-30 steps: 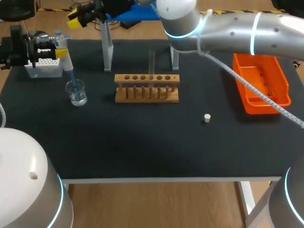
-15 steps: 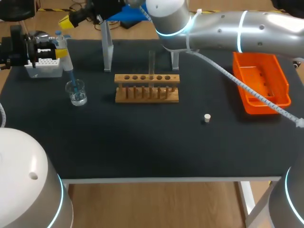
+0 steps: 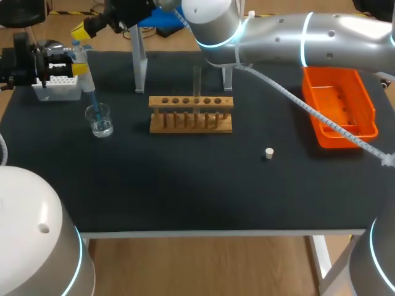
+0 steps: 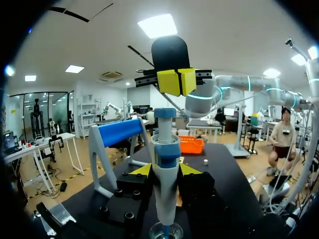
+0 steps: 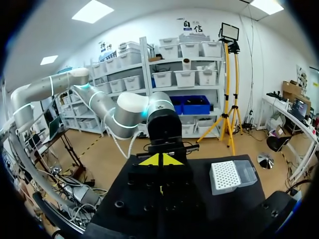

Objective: Invert the test tube, pick up the pipette, mount the tip to pipette, aspirate from beaker and dispense into the tube, eject the tip, return the pipette, and cap with the stopper.

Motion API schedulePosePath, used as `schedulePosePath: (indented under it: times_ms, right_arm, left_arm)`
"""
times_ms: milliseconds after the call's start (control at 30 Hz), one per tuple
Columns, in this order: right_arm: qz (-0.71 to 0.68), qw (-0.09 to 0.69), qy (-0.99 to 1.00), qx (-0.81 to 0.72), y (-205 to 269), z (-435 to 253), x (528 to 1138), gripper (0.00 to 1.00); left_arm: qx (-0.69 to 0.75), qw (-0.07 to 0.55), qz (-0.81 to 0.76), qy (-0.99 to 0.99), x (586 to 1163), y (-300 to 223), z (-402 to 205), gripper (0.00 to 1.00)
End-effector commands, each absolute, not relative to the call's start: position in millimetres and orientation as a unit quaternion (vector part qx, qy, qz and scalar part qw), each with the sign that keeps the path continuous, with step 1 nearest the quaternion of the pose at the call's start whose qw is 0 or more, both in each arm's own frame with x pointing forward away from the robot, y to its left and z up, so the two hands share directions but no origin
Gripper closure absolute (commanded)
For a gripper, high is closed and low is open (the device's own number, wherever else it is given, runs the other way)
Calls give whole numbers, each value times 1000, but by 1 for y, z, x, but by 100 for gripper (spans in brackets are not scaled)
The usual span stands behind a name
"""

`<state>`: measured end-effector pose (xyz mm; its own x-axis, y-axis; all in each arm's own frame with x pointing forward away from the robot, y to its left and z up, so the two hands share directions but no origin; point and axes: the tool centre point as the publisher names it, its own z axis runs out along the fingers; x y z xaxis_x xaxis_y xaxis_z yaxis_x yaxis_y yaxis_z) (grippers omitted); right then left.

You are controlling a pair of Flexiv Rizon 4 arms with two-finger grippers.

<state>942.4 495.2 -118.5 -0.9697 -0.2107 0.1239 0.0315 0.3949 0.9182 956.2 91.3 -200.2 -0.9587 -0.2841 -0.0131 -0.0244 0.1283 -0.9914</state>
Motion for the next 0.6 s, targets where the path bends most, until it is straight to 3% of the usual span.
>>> schedulePosePath:
  times_ms: [33, 600]
  right_arm:
    - [-543, 113, -830, 55, 498, -119, 946, 100]
    - [-532, 115, -837, 52, 499, -131, 945, 100]
  left_arm:
    - [-102, 98, -653, 744, 957, 93, -200, 100]
    - [-102, 98, -653, 744, 957, 93, -200, 100]
